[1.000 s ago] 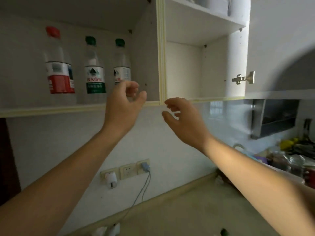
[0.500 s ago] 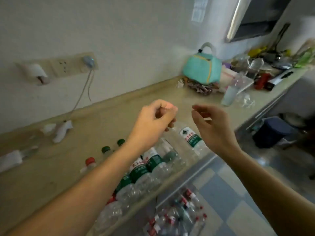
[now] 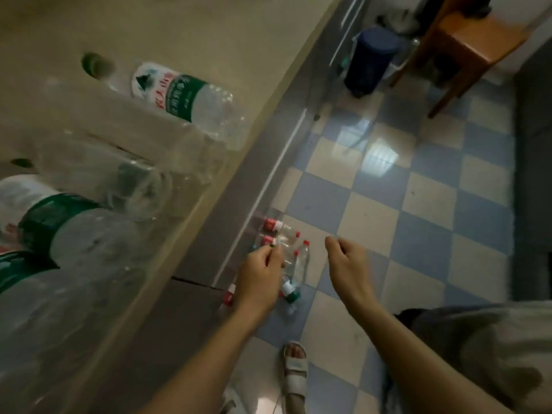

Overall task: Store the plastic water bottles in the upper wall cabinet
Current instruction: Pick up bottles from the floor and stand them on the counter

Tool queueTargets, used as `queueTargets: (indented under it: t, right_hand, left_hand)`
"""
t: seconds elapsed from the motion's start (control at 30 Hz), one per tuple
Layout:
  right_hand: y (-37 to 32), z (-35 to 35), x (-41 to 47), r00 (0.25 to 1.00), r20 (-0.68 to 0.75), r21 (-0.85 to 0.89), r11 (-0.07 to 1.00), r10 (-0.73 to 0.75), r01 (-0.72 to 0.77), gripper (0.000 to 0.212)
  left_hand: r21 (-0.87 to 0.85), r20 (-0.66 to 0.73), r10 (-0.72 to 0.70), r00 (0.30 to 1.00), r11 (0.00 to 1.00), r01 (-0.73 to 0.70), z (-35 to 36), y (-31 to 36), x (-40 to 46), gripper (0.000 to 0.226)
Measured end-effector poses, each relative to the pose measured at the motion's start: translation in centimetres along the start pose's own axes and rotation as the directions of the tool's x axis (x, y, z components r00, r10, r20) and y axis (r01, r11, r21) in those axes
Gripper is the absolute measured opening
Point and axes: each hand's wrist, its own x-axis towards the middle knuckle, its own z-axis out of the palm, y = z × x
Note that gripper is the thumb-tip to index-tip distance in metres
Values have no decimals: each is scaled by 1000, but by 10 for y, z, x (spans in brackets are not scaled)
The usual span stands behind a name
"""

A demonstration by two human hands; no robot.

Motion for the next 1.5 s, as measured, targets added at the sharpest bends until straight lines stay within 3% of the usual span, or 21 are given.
queueTargets:
  t: [0.17,0.3,0.57,0.73,0.87,1.0,1.2,1.37,1.5]
  right_hand:
    - [125,45,49,970,72,96,967,230,-237,47]
    - [226,89,95,917,173,45,927,359,-372,42]
    - [388,181,171,878,309,-138,931,365,-338,17]
    - [453,238,205,903,317,-223,948,291,-227,18]
    - [493,278,226,917,341,-267,957,207,-116,38]
    - [517,308,248,934,325,-353,935,147,-25,50]
    - [537,335,249,960,265,-534,843,90,69,48]
    - [550,339,247,945,302,-544,837,126,62,63]
    - [548,336,255,929,343,-525,849,140,66,67]
  left_hand:
    - [98,-51,-150,987,983,154,57,-122,67,41]
    - [128,-88,-245,966,959,254,99,-224,124,25]
    - [93,-93,-440,893,890,447,135,-407,205,8]
    - [305,-146,-412,899,846,437,140,-491,250,10]
    - [386,-86,-398,913,832,399,152,-532,276,34]
    - [437,-184,-346,920,810,392,169,-556,292,60]
    - [529,-325,-243,914,754,389,190,-568,297,60]
    - [438,-268,-333,904,793,422,189,-576,304,70]
    - [310,-217,-397,892,838,449,185,-576,306,60]
